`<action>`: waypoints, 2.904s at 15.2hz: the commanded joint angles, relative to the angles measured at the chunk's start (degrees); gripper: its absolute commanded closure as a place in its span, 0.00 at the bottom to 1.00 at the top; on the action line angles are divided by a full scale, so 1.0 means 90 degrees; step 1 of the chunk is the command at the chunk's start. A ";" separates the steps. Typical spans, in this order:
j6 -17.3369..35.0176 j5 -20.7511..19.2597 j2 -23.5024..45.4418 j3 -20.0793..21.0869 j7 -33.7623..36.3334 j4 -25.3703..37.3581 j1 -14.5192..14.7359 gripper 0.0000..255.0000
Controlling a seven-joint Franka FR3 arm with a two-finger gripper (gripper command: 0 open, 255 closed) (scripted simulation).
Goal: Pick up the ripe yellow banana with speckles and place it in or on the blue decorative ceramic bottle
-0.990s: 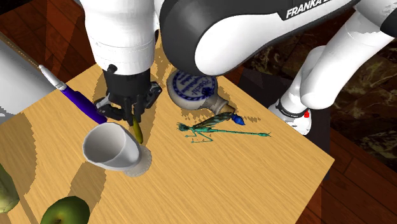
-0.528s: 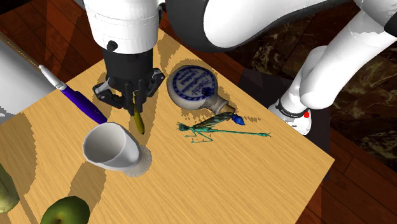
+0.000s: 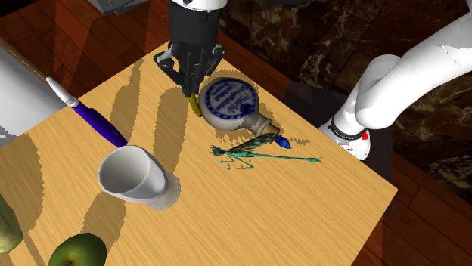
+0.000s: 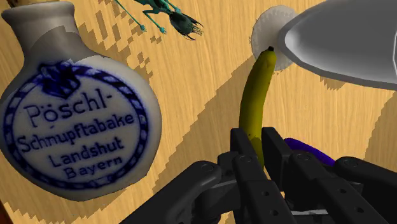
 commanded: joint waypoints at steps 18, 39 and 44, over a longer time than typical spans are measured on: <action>0.0232 0.0433 -0.1403 -0.1168 -0.1678 -0.2091 -0.0130 1.00; -0.0068 0.0387 -0.1498 -0.1319 -0.1737 -0.1925 -0.0161 0.00; -0.0232 0.0359 -0.1499 -0.1369 -0.1727 -0.1770 -0.0173 0.00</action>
